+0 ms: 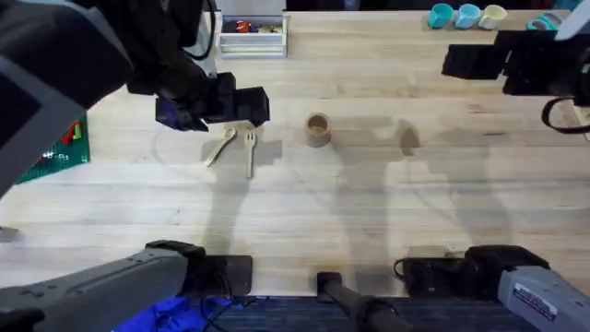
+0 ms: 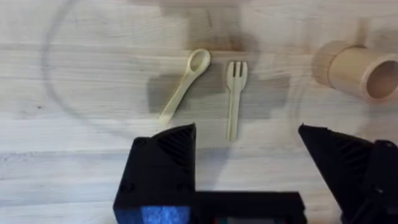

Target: Pick up a utensil and set it on the pink plate, then put the other utensil in the container.

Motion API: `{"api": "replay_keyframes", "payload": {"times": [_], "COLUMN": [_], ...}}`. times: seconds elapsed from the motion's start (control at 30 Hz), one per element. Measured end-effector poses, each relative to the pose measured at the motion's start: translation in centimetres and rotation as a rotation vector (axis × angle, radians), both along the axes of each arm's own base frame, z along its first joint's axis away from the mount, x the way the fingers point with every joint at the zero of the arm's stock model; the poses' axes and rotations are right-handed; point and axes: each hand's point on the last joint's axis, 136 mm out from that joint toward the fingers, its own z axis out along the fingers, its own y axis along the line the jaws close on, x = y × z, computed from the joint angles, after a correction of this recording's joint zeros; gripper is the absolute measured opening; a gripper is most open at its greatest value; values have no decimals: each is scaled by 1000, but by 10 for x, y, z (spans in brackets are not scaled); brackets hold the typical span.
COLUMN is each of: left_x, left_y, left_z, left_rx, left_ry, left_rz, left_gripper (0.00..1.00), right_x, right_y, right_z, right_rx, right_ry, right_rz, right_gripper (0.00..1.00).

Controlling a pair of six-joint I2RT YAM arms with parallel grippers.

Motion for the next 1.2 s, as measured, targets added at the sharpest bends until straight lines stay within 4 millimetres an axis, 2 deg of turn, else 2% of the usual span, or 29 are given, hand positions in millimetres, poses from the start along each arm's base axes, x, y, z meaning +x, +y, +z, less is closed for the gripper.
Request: {"api": "replay_keyframes", "payload": {"times": [0.17,0.5,0.67,0.9,1.2], "left_x": [0,1,6,-11,-10], "left_y": [-3,-25,-27,-26,-28], "left_z": [-10,-34,-45,-74,-85], "left_rx": [45,113,102,89,75], "left_ry": [30,85,70,118,101], "left_rz": [26,9,22,26,25], "left_gripper": [992,992,992,992,992], "right_x": [2,2,2,2,2], "right_y": [0,0,0,0,0], "right_z": [-4,-4,-4,-4,-4], "right_rx": [0,0,0,0,0], "right_ry": [14,14,14,14,15], "right_rz": [0,0,0,0,0], "right_gripper": [998,997,997,997,997]}}
